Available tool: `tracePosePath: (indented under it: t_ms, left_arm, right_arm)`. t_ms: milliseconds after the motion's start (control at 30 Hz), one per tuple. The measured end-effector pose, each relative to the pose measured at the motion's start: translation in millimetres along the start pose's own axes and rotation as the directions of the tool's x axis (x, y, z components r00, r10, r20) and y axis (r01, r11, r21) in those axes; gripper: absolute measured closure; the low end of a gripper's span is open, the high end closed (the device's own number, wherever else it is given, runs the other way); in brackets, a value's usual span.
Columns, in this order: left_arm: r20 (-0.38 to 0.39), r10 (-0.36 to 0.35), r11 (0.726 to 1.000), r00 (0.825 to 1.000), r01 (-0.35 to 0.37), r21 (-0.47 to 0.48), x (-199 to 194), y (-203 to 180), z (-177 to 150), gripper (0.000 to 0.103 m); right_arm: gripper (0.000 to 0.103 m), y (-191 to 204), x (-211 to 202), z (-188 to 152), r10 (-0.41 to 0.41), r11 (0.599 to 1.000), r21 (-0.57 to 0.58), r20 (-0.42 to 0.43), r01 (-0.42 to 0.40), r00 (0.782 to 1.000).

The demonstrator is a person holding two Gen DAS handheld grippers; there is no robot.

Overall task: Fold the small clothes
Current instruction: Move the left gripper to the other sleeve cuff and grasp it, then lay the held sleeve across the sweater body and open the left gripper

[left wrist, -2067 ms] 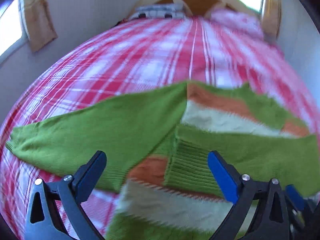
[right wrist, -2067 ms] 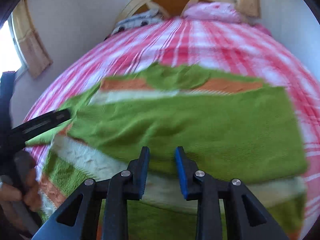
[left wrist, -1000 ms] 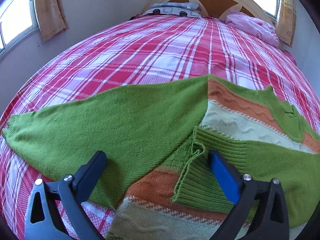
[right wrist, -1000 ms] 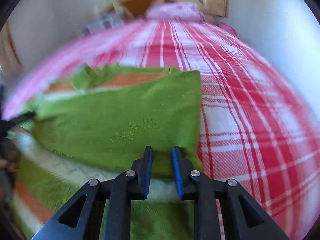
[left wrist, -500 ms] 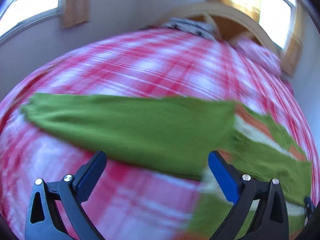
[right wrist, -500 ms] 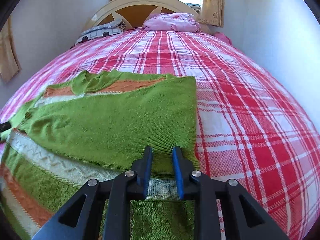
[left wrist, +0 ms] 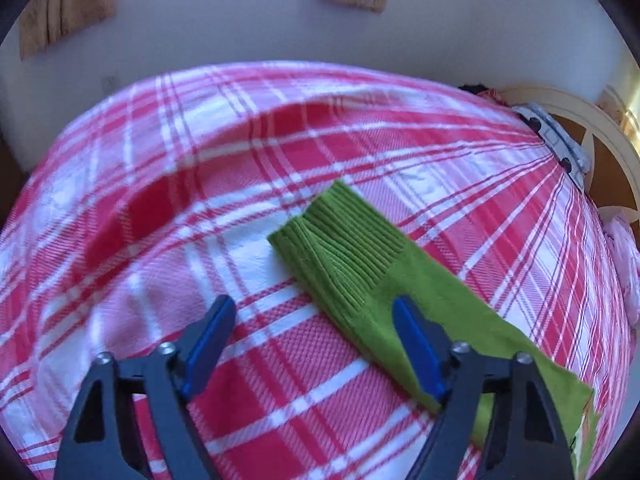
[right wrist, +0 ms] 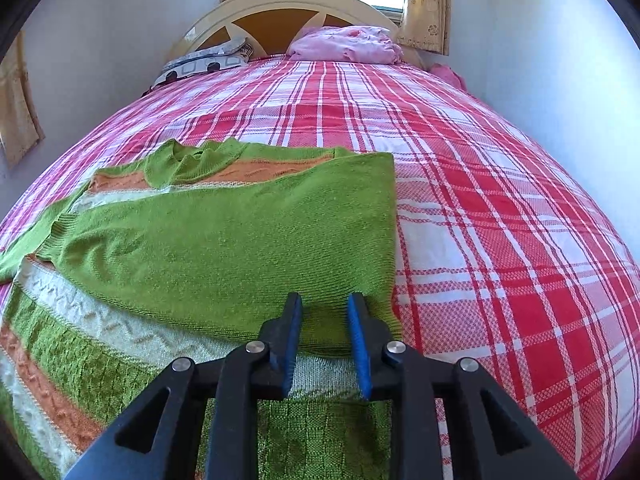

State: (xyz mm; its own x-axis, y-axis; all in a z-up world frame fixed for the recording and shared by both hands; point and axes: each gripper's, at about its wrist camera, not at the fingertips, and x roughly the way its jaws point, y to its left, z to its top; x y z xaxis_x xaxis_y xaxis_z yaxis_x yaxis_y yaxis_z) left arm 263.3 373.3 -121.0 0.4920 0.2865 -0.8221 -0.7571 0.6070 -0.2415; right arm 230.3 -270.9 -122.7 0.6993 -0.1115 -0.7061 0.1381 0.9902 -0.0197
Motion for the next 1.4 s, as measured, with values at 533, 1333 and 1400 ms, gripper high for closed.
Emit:
tracePosePath:
  t_ms: [533, 1333, 1400]
  left_arm:
    - [0.098, 0.027, 0.989, 0.995, -0.041, 0.145, 6, -46, -12, 0.092]
    - [0.225, -0.437, 0.714, 0.871, 0.184, 0.675, -165, -238, -172, 0.094]
    - [0.195, -0.463, 0.672, 0.865, 0.199, 0.713, -170, -253, -194, 0.094]
  right_arm:
    - [0.078, 0, 0, 0, -0.003, 1.000, -0.004, 0.000, 0.003, 1.000]
    - [0.078, 0, -1, -1, -0.001, 1.000, -0.003, 0.001, 0.001, 1.000]
    - [0.078, 0, -1, -1, 0.000, 1.000, -0.003, 0.002, 0.000, 1.000]
